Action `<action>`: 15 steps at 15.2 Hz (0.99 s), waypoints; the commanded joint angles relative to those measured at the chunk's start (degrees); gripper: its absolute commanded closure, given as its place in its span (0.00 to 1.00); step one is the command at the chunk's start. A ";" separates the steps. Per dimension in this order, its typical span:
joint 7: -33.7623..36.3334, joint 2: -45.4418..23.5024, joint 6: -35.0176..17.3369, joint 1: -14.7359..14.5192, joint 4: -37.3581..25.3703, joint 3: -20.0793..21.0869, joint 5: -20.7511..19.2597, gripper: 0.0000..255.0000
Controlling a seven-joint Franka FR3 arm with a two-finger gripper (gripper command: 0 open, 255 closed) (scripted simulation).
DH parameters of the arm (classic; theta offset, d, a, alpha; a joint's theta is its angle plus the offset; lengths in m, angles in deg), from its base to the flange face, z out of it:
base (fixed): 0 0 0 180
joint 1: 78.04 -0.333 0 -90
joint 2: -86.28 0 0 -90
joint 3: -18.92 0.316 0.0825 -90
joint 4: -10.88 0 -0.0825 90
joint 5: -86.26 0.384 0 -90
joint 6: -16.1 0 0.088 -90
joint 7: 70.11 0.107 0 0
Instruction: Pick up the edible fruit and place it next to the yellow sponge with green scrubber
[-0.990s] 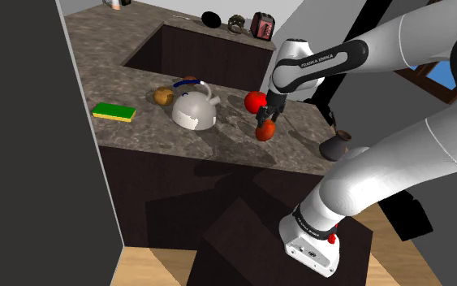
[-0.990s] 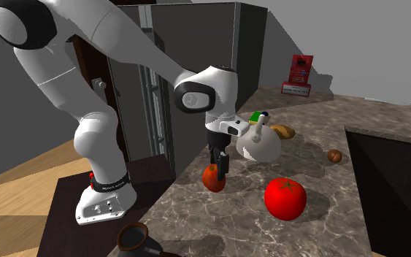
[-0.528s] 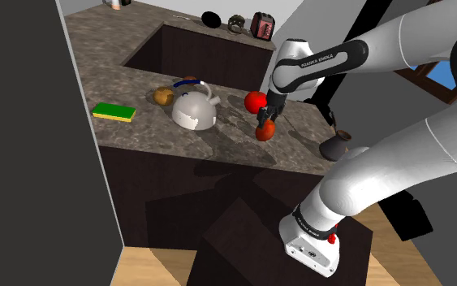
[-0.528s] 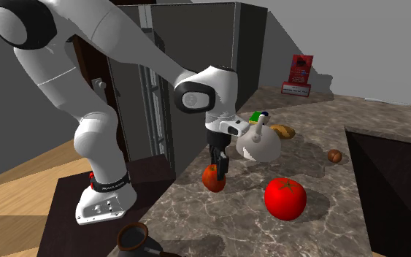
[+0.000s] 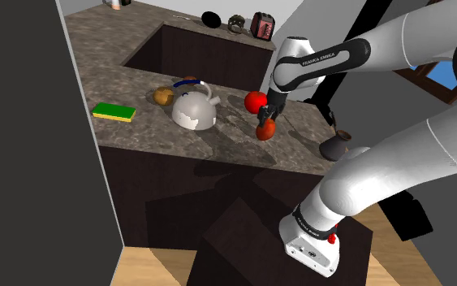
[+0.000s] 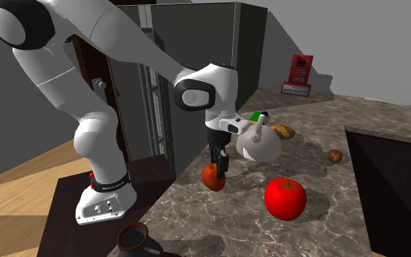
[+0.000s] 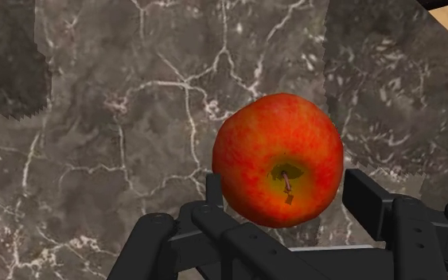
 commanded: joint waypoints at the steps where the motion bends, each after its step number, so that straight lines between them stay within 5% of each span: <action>1: 0.01 0.89 1.63 0.03 -0.72 0.25 0.02 1.00; 15: -0.24 6.21 13.95 -0.02 -7.78 2.24 0.74 1.00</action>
